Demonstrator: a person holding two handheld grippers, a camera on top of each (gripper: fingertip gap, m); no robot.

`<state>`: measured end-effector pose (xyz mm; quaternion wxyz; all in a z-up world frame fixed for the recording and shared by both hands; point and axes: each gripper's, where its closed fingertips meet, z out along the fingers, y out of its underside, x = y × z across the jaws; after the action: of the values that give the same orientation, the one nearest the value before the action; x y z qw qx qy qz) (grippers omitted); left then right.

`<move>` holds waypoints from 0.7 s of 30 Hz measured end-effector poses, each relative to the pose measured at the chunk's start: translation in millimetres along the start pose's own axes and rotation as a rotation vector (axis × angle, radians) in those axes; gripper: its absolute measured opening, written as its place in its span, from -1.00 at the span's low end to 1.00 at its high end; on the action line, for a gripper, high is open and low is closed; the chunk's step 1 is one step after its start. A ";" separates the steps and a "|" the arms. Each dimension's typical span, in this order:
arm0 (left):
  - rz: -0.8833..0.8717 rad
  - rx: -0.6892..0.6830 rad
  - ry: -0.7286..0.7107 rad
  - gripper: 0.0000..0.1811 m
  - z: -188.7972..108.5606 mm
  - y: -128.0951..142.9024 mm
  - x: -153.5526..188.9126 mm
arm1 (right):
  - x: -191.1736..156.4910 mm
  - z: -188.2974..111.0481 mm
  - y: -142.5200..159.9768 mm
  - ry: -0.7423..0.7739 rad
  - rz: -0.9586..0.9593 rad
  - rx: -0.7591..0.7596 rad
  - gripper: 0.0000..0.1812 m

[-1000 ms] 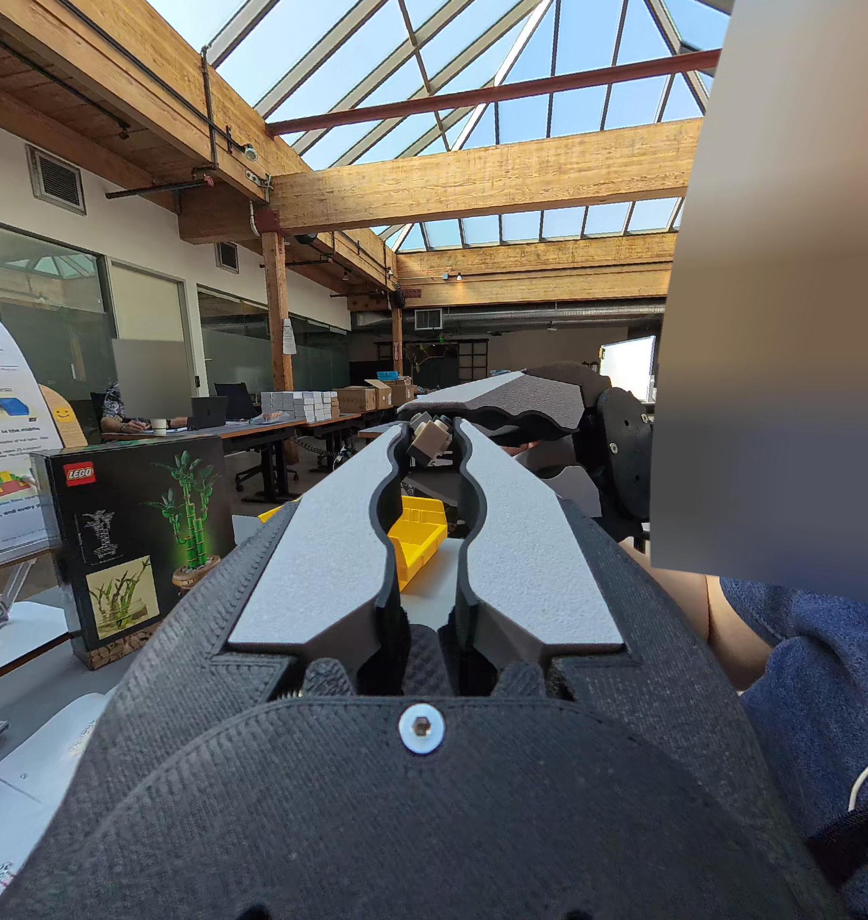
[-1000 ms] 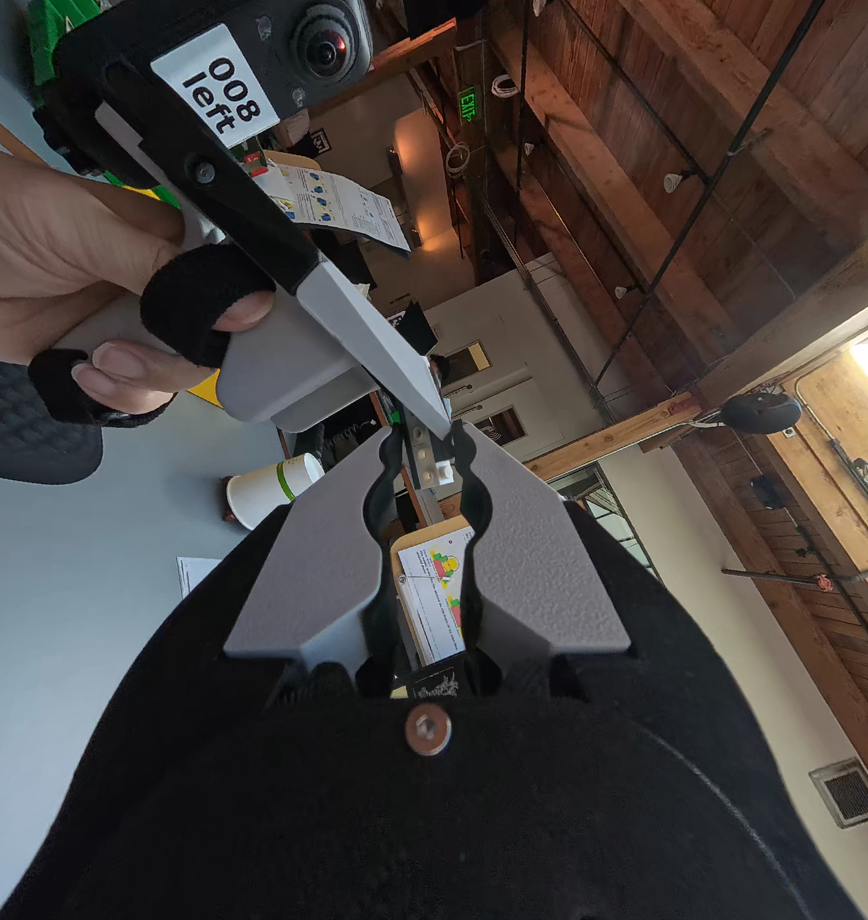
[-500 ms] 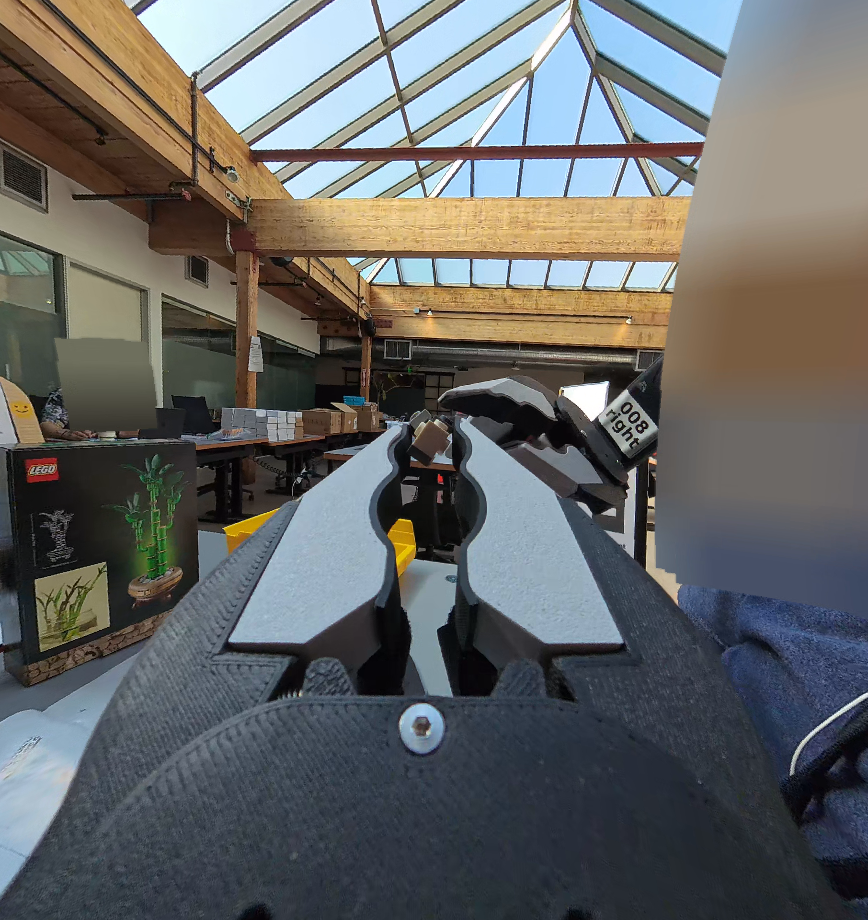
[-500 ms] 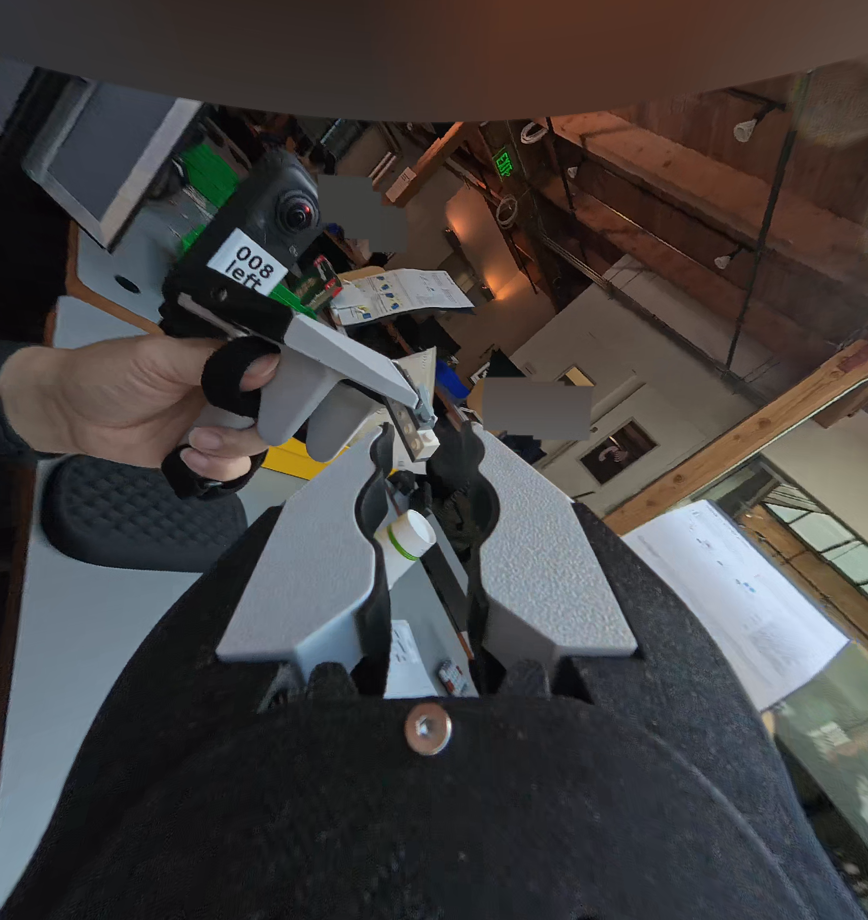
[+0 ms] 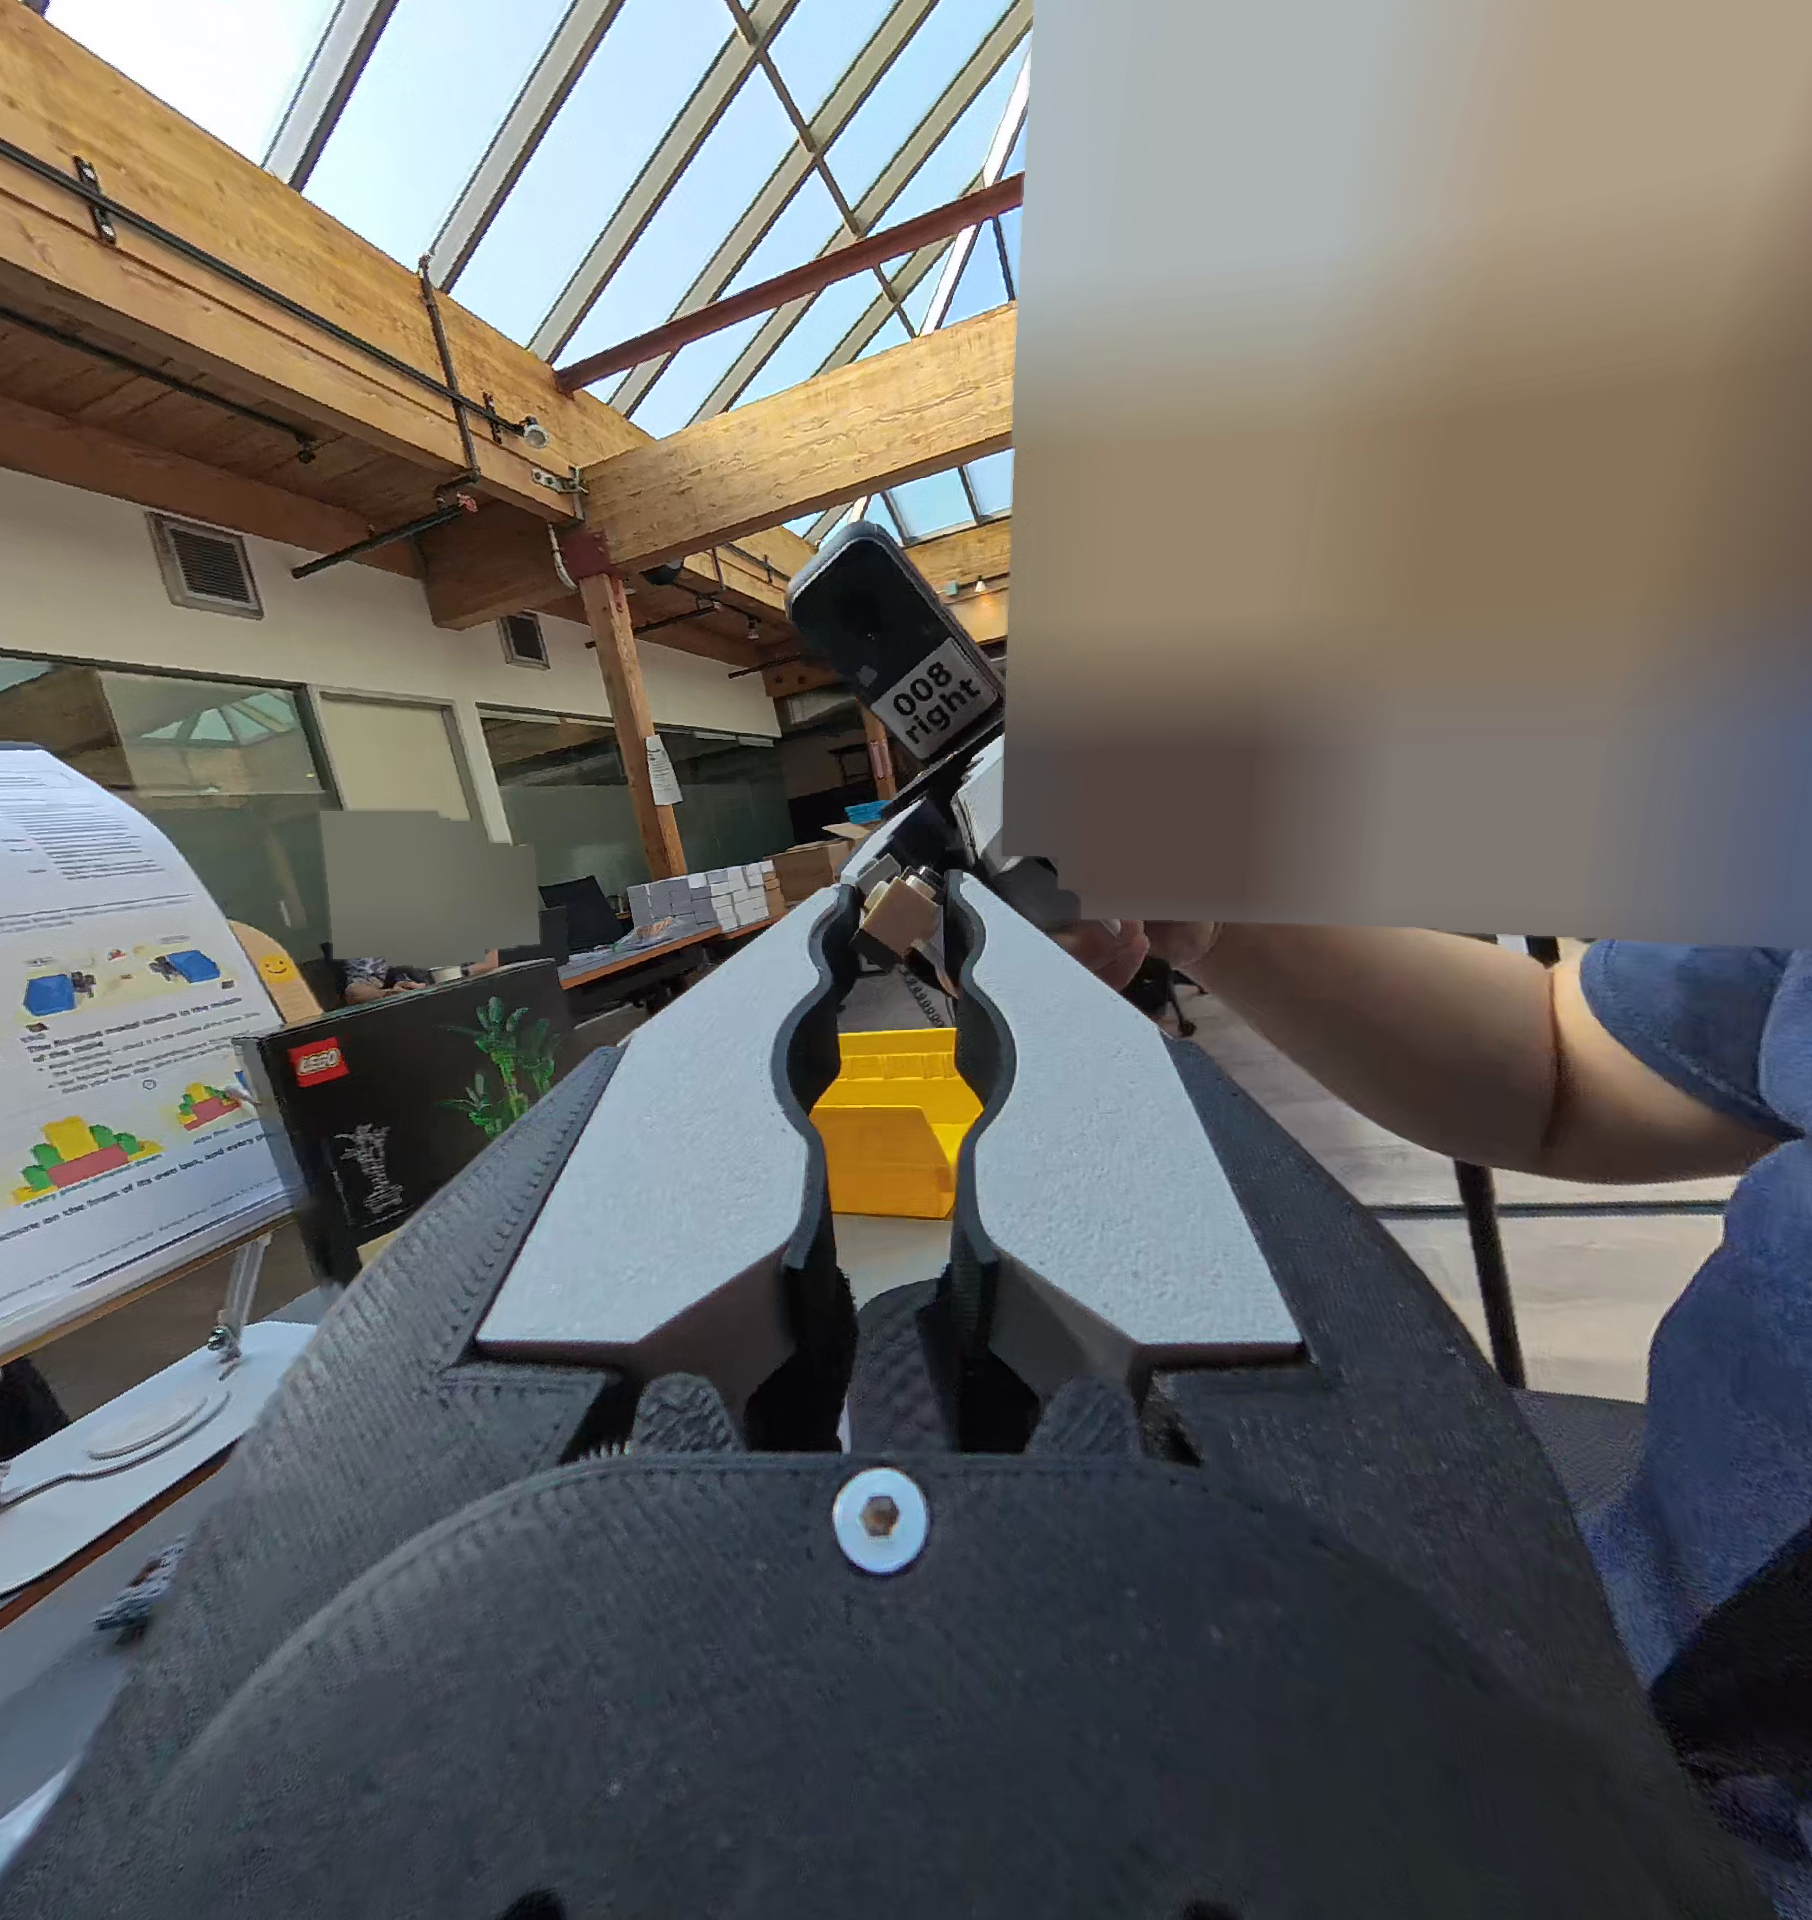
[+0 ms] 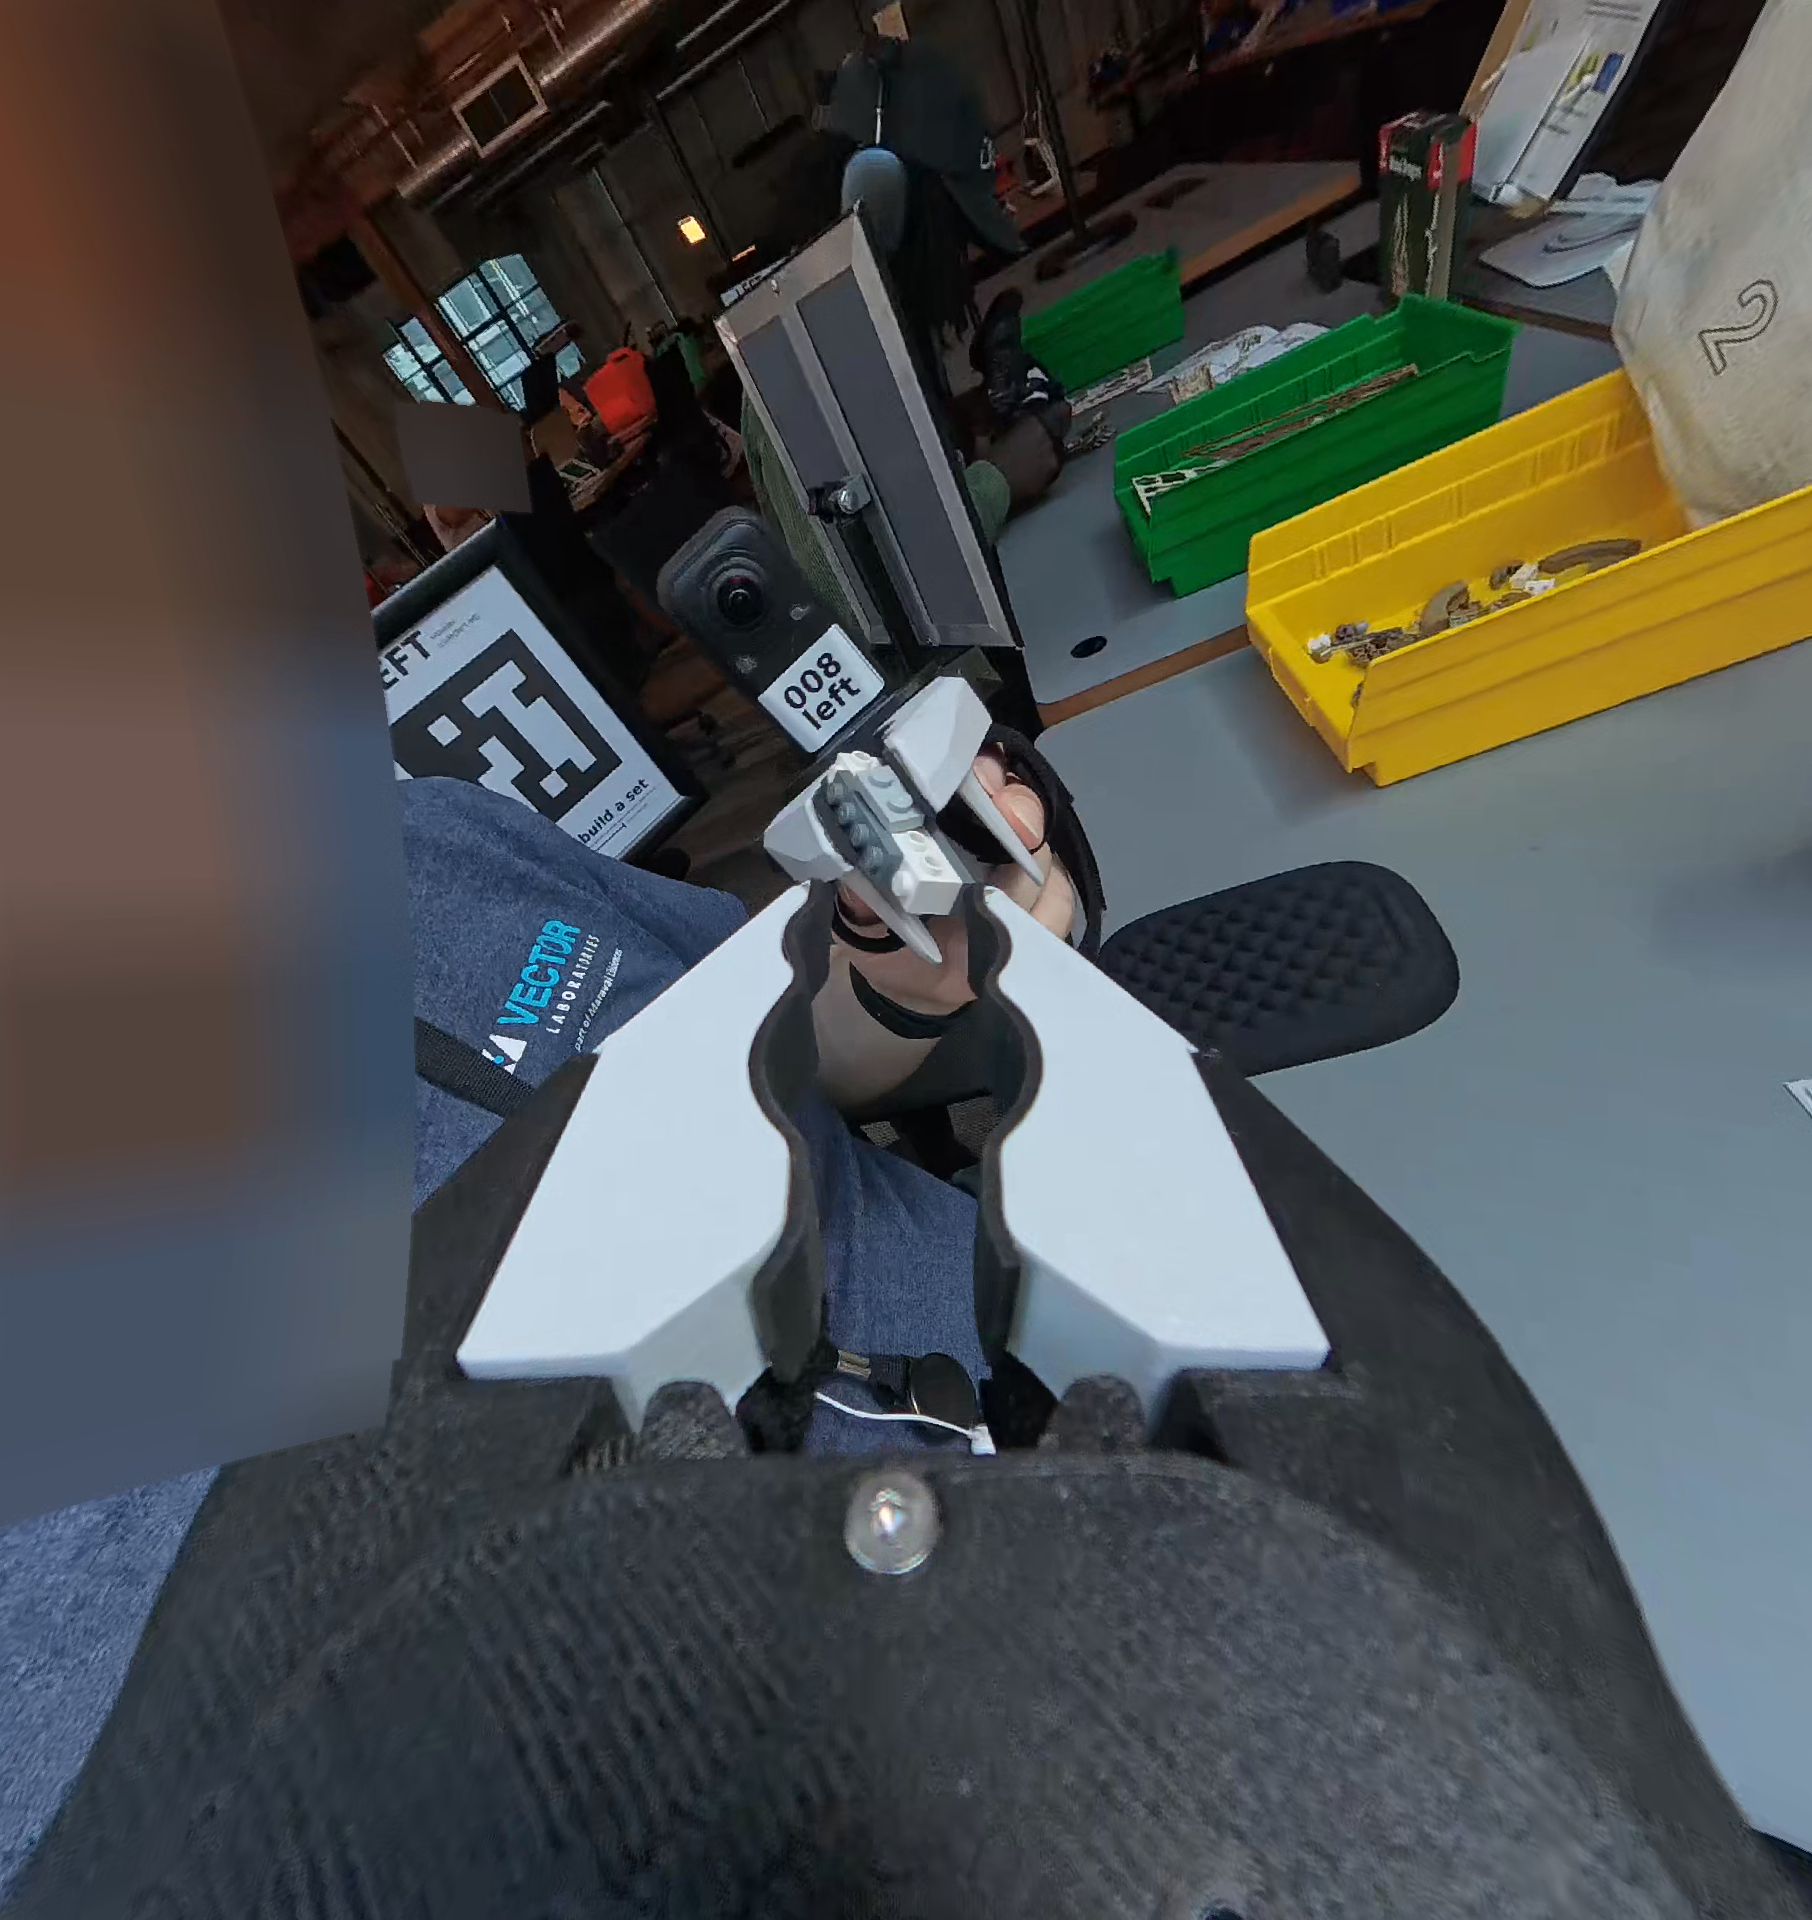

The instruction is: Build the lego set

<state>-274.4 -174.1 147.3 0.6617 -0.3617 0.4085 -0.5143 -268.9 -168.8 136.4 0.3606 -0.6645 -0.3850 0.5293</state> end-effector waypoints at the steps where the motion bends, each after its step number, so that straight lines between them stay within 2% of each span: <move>1: 0.047 -0.016 -0.030 -0.85 0.0 1.9 -2.1 | 0.8 0.9 -3.1 0.022 -0.002 -0.002 -0.72; 5: 0.200 -0.072 -0.149 -0.85 -0.1 8.7 -11.3 | 2.3 1.5 -20.0 0.177 -0.098 -0.025 -0.71; 9: 0.304 -0.088 -0.298 -0.86 -2.8 11.2 -26.1 | 12.5 6.1 -28.9 0.320 -0.113 -0.046 -0.71; 14: 0.467 -0.123 -0.412 -0.85 -3.2 13.8 -31.9 | 22.9 18.5 -25.4 0.366 -0.120 -0.055 -0.72; 21: 0.548 -0.145 -0.426 -0.85 -0.6 15.5 -28.3 | 28.4 24.8 -19.7 0.383 -0.132 -0.090 -0.78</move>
<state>-272.8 -143.3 137.9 0.8181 -0.3838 0.3785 -0.2002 -291.7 -132.9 137.4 0.4310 -0.7419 -0.3752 0.3507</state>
